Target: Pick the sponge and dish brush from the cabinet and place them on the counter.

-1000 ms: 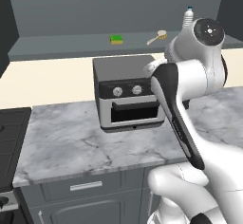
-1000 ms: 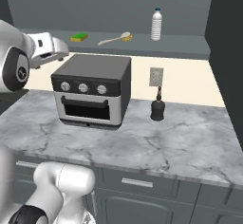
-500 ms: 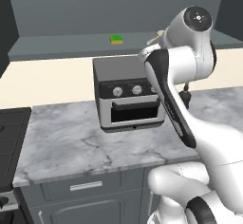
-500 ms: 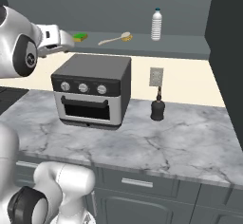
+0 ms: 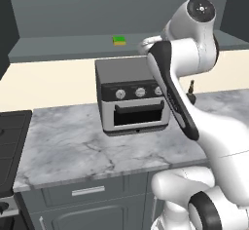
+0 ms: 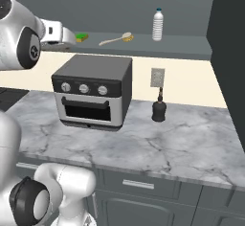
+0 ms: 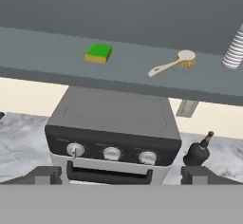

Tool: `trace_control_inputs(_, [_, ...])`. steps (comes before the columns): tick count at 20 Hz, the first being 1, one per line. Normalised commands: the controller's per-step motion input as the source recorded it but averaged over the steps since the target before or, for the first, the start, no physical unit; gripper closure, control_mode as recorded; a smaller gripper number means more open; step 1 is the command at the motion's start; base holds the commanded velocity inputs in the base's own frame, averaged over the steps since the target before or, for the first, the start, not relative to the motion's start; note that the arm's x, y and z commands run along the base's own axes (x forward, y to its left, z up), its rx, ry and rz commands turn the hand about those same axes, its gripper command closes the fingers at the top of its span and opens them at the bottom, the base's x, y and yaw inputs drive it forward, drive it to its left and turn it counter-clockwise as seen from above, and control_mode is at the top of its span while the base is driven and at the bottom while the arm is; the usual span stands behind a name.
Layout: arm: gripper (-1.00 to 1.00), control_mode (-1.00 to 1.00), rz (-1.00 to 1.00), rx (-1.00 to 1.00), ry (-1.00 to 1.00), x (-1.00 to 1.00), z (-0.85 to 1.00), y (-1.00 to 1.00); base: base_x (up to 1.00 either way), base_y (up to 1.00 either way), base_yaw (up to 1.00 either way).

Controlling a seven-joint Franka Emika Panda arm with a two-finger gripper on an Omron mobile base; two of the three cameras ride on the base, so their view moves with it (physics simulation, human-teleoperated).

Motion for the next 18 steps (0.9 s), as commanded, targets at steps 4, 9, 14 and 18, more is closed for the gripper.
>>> trace_control_inputs(4, [-1.00, -1.00, -0.04, 0.09, -0.01, 0.19, 0.05, 0.15, 0.00, 0.00, 0.00])
trace_control_inputs(9, [-1.00, -1.00, -0.05, 0.08, 0.00, 0.29, 0.00, 0.17, 0.00, 0.00, 0.00])
trace_control_inputs(14, [-1.00, -1.00, -0.04, 0.07, 0.00, 0.41, 0.00, 0.14, 0.00, 0.00, 0.00])
trace_control_inputs(18, [-1.00, -1.00, -0.03, 0.07, 0.00, 0.51, 0.00, 0.10, 0.00, 0.00, 0.00])
